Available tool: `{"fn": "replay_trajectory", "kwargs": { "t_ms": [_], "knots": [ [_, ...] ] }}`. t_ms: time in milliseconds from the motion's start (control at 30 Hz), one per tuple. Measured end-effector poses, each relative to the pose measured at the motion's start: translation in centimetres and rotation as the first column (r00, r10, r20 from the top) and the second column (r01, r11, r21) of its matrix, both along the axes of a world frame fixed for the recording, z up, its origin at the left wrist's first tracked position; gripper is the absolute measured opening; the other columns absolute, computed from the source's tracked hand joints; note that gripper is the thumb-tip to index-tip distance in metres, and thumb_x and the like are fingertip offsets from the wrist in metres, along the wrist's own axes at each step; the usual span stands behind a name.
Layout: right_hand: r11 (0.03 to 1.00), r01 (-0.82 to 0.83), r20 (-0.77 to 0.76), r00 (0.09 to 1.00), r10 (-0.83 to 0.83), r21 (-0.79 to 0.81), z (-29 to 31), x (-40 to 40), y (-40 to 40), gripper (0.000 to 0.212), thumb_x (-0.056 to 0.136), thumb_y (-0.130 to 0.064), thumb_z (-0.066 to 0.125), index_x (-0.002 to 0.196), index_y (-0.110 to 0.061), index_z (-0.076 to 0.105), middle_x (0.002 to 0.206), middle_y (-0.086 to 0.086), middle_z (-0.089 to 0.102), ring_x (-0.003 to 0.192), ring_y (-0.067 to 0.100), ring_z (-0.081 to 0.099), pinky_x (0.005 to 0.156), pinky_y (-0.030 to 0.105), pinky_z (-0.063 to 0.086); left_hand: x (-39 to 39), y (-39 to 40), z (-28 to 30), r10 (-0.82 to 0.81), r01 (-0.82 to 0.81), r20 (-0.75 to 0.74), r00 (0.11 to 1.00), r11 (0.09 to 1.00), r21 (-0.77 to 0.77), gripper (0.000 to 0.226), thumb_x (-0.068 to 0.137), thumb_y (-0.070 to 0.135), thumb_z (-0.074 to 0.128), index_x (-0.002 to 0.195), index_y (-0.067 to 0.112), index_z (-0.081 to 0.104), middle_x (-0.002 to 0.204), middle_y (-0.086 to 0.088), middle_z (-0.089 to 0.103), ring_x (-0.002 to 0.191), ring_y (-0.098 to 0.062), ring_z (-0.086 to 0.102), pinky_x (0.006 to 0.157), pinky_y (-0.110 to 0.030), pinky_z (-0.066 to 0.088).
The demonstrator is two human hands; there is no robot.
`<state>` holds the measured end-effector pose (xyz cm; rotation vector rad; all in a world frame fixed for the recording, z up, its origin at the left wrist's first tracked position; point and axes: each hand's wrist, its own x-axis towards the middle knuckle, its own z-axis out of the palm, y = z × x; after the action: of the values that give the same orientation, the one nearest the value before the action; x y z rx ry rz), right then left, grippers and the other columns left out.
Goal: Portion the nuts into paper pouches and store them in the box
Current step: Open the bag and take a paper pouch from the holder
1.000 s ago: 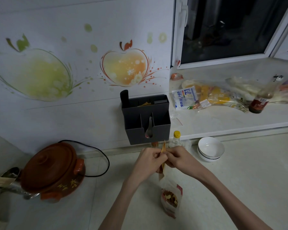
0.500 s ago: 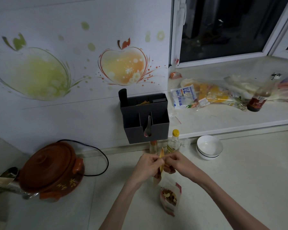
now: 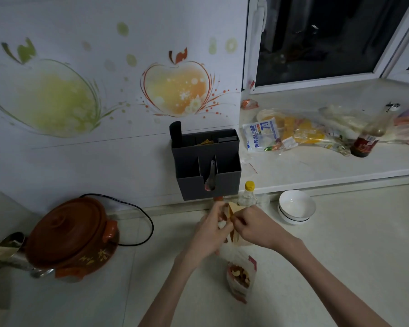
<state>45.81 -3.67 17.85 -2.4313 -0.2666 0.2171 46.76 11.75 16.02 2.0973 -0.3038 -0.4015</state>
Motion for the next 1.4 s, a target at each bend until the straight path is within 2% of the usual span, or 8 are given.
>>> {"fn": "replay_trajectory", "kwargs": {
  "t_ms": [200,367,633,767,967,1133,1233,1400],
  "knots": [
    [0.998,-0.069,0.041,0.997,0.069,-0.005,0.6,-0.2,1.5,0.037,0.090,-0.014,0.046,0.054,-0.011,0.048,0.048,-0.001,0.044,0.042,0.010,0.036,0.046,0.020,0.031,0.3,0.9,0.7,0.056,-0.055,0.006,0.998,0.991,-0.120,0.070,0.084,0.008,0.059,0.129,0.054,0.032,0.118,0.019,0.049,0.065,-0.016,0.063,0.040,-0.026,0.051],
    [0.992,0.109,0.092,0.990,-0.102,-0.069,0.4,0.5,2.2,0.033,0.085,-0.021,0.048,0.056,-0.008,0.051,0.052,0.004,0.050,0.045,0.013,0.042,0.045,0.022,0.034,1.4,3.2,0.7,0.243,-0.237,0.024,0.970,0.961,-0.144,0.046,0.084,0.005,0.064,0.112,0.040,0.059,0.112,0.008,0.064,0.075,-0.025,0.069,0.059,-0.045,0.060],
    [0.982,0.186,-0.049,0.981,-0.186,0.008,1.1,0.9,4.2,0.031,0.081,-0.023,0.057,0.061,-0.001,0.064,0.050,0.003,0.054,0.042,0.011,0.044,0.051,0.032,0.042,0.9,6.0,0.5,0.092,-0.096,0.213,0.973,0.995,0.010,0.028,0.087,0.020,0.065,0.100,0.045,0.065,0.088,0.013,0.071,0.056,-0.016,0.061,0.055,-0.038,0.054],
    [0.974,0.213,-0.036,0.977,-0.211,0.074,1.2,0.7,5.6,0.034,0.081,-0.021,0.062,0.057,0.002,0.063,0.049,0.008,0.053,0.043,0.014,0.044,0.048,0.030,0.037,0.8,7.5,-0.8,0.040,-0.070,0.330,0.943,0.995,0.078,0.042,0.084,0.020,0.066,0.102,0.057,0.058,0.098,0.036,0.054,0.093,0.008,0.051,0.070,-0.015,0.039],
    [0.927,0.327,0.013,0.942,-0.335,0.183,0.7,0.8,6.7,0.038,0.082,-0.017,0.061,0.047,-0.004,0.053,0.042,-0.001,0.044,0.037,0.006,0.035,0.045,0.025,0.034,0.7,7.7,-1.8,-0.012,0.056,0.295,0.956,0.988,-0.141,0.041,0.083,0.026,0.053,0.120,0.044,0.053,0.121,0.027,0.052,0.122,0.000,0.047,0.102,-0.025,0.040],
    [0.907,0.363,0.025,0.926,-0.376,0.214,0.9,1.2,8.0,0.036,0.085,-0.014,0.059,0.050,-0.008,0.056,0.041,-0.008,0.046,0.035,0.003,0.042,0.043,0.014,0.033,-0.1,7.1,-1.7,-0.060,0.122,0.310,0.949,0.975,-0.184,0.070,0.078,0.045,0.069,0.137,0.043,0.031,0.133,0.021,0.039,0.126,-0.002,0.042,0.100,-0.011,0.037],
    [0.902,0.377,0.035,0.919,-0.393,0.210,0.6,1.2,8.9,0.036,0.085,-0.015,0.057,0.051,-0.004,0.055,0.042,-0.005,0.046,0.035,0.004,0.040,0.043,0.016,0.034,-0.1,7.3,-2.3,-0.061,0.102,0.355,0.933,0.990,-0.097,0.095,0.063,0.055,0.079,0.139,0.036,0.024,0.133,0.016,0.034,0.121,-0.004,0.041,0.099,-0.019,0.042],
    [0.958,0.257,-0.031,0.966,-0.256,0.129,1.7,1.5,9.7,0.033,0.086,-0.021,0.054,0.057,-0.006,0.062,0.052,0.007,0.058,0.046,0.010,0.051,0.050,0.025,0.042,1.1,8.6,-2.6,0.084,0.020,0.352,0.932,0.960,-0.281,0.063,0.064,0.030,0.074,0.116,0.046,0.041,0.112,0.014,0.056,0.103,-0.011,0.057,0.083,-0.022,0.049]
  ]
}}
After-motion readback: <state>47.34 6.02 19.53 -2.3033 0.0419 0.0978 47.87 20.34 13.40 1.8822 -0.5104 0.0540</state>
